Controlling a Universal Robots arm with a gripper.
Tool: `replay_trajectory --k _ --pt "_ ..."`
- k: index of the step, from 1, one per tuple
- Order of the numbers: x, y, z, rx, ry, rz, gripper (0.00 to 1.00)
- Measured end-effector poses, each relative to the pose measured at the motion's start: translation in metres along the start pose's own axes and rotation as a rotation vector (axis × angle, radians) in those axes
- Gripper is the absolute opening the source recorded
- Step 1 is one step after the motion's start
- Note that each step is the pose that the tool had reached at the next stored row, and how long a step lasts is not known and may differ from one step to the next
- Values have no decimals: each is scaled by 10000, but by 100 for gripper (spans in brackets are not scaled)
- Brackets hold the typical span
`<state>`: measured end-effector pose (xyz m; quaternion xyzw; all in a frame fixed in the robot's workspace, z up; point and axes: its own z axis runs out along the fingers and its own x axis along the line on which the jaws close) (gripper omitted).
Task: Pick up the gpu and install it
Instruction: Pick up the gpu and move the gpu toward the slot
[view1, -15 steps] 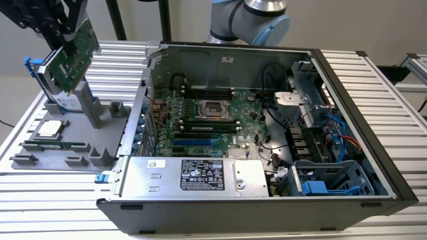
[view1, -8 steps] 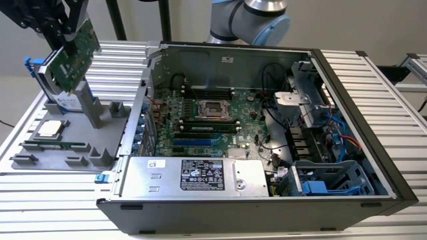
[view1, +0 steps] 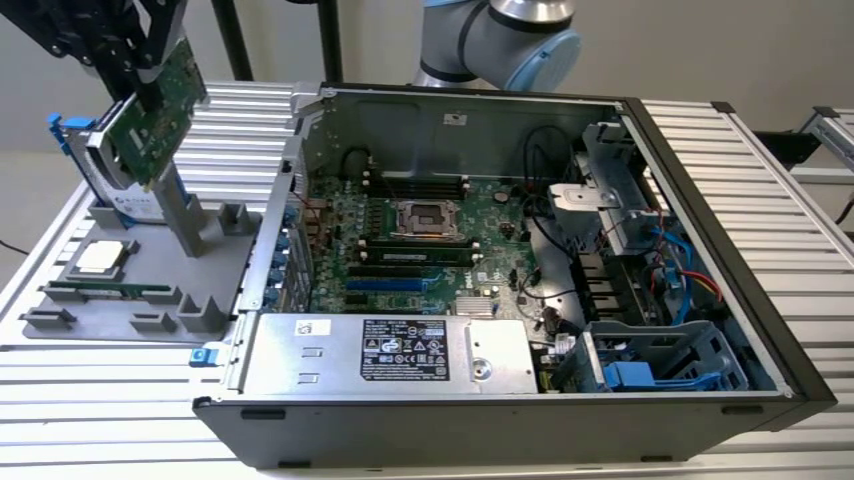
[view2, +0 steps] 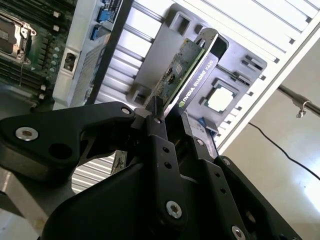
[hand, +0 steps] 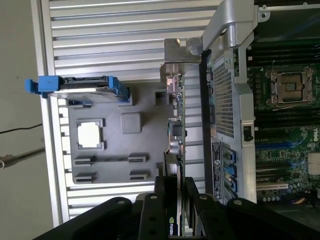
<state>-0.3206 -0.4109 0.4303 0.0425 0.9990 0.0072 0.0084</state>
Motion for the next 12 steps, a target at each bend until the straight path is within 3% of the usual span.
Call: replay_trajectory --k 8,12 --pt "-88 7 2 0 -1 -1 0" --pt "-89 8 2 0 0 1 0"
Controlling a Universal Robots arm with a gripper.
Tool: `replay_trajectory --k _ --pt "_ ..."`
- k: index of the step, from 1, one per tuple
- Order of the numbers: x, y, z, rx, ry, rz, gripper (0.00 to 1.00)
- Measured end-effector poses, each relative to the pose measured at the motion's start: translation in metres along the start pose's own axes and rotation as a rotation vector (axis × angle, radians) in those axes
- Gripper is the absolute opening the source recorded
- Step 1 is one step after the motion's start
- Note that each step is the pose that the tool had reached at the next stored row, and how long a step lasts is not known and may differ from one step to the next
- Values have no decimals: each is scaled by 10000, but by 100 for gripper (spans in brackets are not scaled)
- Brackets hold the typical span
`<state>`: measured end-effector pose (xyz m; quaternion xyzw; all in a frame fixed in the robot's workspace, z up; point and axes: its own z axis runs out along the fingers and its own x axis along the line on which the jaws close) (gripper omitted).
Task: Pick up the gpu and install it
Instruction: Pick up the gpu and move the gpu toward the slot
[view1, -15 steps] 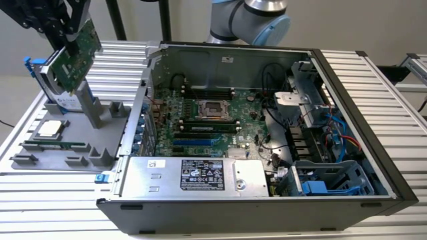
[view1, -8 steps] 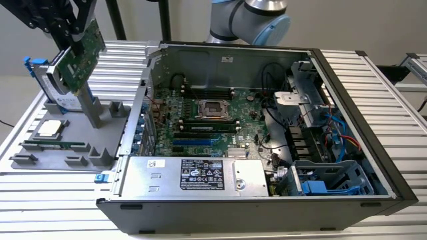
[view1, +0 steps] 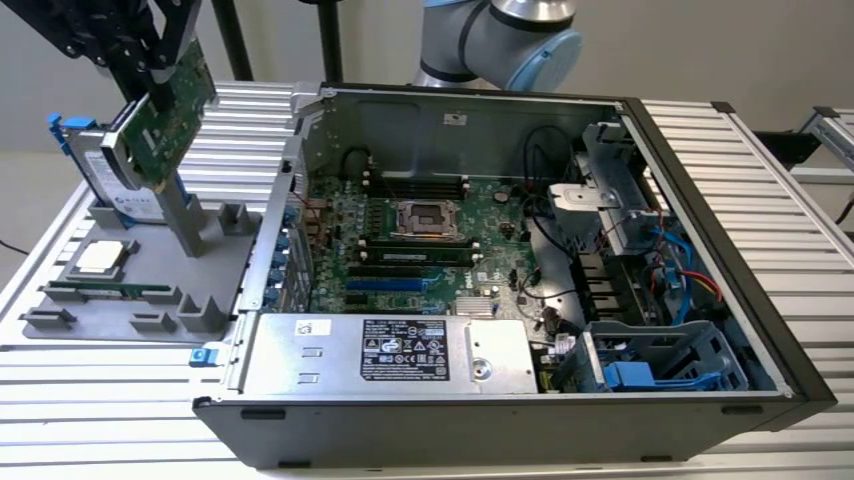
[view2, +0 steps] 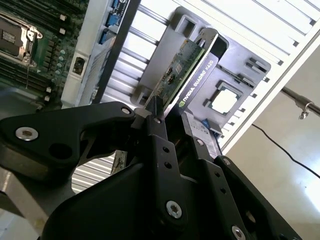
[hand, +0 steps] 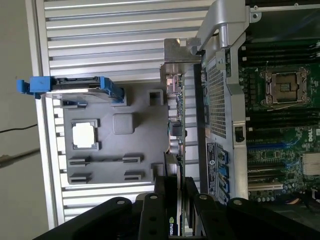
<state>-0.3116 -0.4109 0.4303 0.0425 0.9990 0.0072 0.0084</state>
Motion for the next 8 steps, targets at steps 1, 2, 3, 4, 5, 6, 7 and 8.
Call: replay_trajectory --k 1,2,3,4,5,6,7,8 --pt "-1 0 0 0 0 -1 0" --pt "-1 0 0 0 0 -1 0" --pt "-1 0 0 0 0 -1 0" --pt "-2 0 0 0 0 -1 0" --pt "-6 1 0 1 0 -1 0" --pt "-11 1 0 1 0 -2 0" --pt "-17 1 0 0 0 -2 0" --pt "-25 2 0 0 0 -1 0"
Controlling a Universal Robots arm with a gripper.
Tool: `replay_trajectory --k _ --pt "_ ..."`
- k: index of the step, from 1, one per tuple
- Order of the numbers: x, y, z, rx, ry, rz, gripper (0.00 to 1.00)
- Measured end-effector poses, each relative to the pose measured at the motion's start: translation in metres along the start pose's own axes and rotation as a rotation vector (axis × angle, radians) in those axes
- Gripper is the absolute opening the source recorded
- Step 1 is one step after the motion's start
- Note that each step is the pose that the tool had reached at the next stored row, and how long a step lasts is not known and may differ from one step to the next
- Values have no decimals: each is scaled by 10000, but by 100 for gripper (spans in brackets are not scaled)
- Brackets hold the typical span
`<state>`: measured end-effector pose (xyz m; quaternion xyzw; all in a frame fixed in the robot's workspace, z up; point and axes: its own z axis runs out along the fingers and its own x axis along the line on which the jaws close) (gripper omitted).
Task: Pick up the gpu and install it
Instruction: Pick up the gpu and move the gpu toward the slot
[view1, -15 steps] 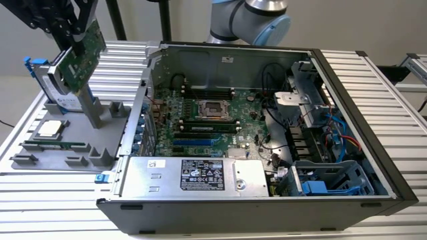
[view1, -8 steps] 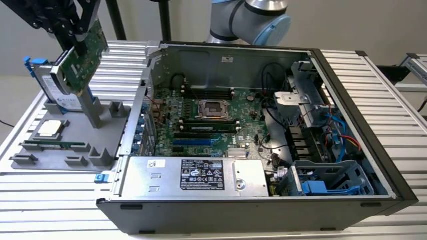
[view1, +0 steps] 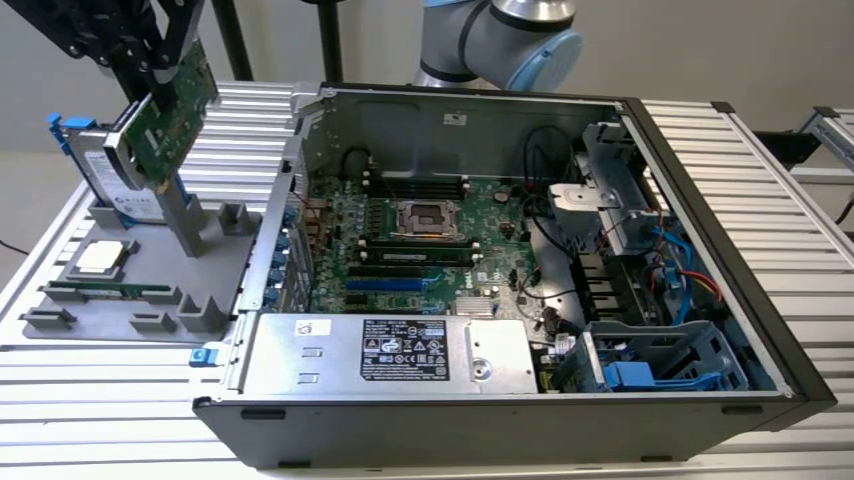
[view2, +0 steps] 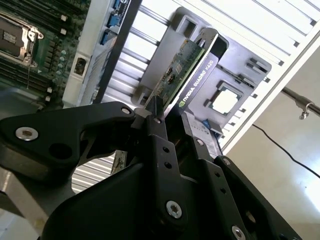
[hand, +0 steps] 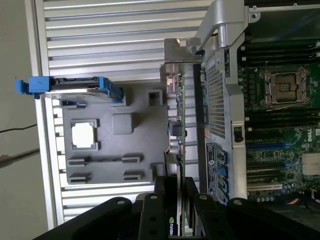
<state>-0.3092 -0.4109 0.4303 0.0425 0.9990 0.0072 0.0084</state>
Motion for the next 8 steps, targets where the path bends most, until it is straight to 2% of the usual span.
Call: replay_trajectory --k 8 --pt "-78 7 1 1 0 0 0"
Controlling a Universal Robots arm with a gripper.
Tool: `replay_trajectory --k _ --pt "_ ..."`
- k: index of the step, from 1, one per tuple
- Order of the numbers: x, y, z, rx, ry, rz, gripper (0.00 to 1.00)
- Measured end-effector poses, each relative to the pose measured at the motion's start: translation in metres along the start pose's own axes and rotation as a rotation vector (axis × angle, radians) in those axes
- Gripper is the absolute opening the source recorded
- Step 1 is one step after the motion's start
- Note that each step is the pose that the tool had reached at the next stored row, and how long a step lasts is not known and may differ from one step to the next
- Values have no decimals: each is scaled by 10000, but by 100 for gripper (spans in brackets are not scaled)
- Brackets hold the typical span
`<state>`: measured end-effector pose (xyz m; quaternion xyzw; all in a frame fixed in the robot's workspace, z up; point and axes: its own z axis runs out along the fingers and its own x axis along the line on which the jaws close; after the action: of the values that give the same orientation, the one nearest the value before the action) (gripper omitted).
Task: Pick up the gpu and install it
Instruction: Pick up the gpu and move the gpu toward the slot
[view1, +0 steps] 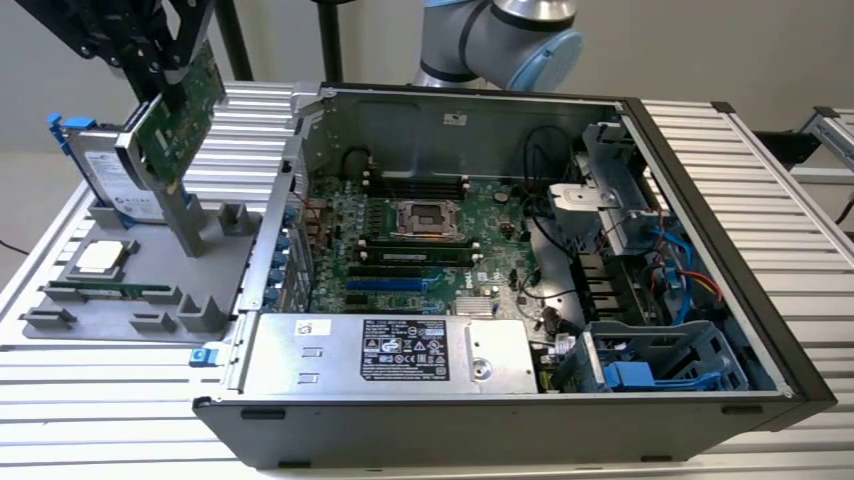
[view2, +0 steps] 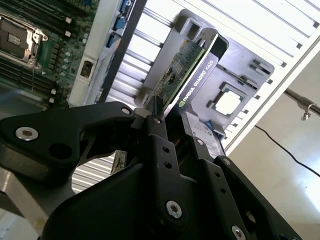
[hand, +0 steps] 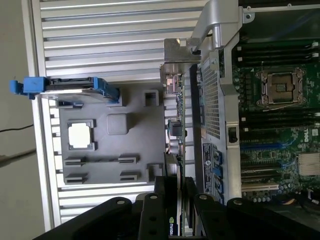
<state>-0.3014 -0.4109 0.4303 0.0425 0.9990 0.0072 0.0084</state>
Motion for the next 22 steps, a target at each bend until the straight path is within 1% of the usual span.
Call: replay_trajectory --k 8,22 --pt "-75 7 1 0 0 1 0" --pt "-187 16 3 1 0 0 0"
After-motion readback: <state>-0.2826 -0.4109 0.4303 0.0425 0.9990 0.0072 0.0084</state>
